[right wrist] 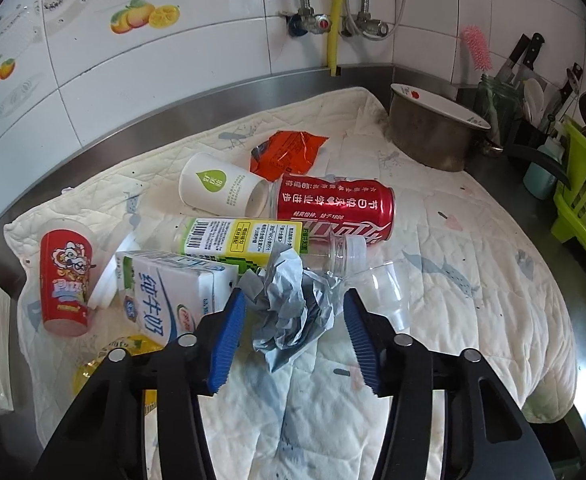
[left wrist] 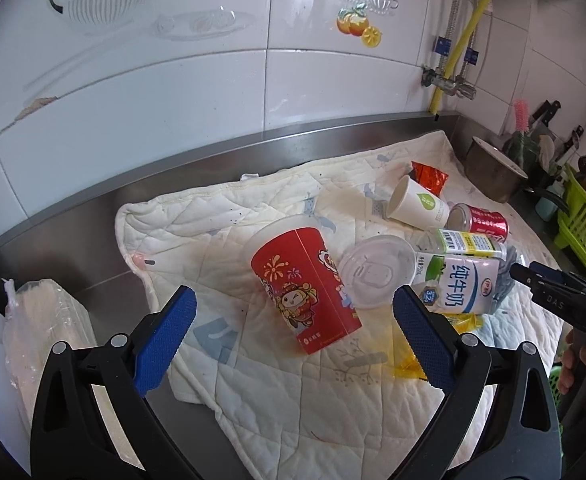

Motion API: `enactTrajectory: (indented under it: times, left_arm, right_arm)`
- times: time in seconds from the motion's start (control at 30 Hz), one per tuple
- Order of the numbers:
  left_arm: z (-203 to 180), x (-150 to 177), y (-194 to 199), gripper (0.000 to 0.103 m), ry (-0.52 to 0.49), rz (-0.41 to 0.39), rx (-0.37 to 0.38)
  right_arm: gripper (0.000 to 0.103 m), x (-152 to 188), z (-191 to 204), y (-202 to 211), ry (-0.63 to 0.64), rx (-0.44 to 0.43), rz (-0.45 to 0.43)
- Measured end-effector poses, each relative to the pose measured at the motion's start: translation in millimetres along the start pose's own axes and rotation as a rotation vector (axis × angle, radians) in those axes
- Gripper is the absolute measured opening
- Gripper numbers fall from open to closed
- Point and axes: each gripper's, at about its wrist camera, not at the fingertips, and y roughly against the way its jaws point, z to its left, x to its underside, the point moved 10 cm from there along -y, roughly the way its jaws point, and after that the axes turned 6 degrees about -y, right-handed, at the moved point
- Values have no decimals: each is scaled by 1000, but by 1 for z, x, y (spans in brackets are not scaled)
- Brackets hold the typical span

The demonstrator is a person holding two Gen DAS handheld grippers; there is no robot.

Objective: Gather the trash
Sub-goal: 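Reach the right tool to the crumpled foil wrapper and grasp it, then grasp the red paper cup with the left tool while the right tool lifts the foil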

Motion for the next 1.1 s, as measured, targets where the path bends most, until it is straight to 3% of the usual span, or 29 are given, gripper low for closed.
enactTrajectory:
  times: [0.2, 0.43, 0.63, 0.97, 1.1]
  left_arm:
    - [3, -1, -34, 97, 62, 70, 17]
    - [8, 3, -76, 97, 106, 145, -20]
    - [10, 5, -100, 96, 148, 187, -30]
    - [-1, 11, -124, 75, 185, 229, 32]
    - [-4, 10, -125, 74, 176, 222, 25]
  right_arm:
    - [31, 3, -2, -19, 13, 22, 30]
    - [19, 0, -5, -19, -6, 9, 18]
    - [17, -2, 1, -5, 13, 18, -16]
    - [16, -9, 1, 31, 22, 21, -78]
    - [16, -7, -2, 46, 10, 16, -96]
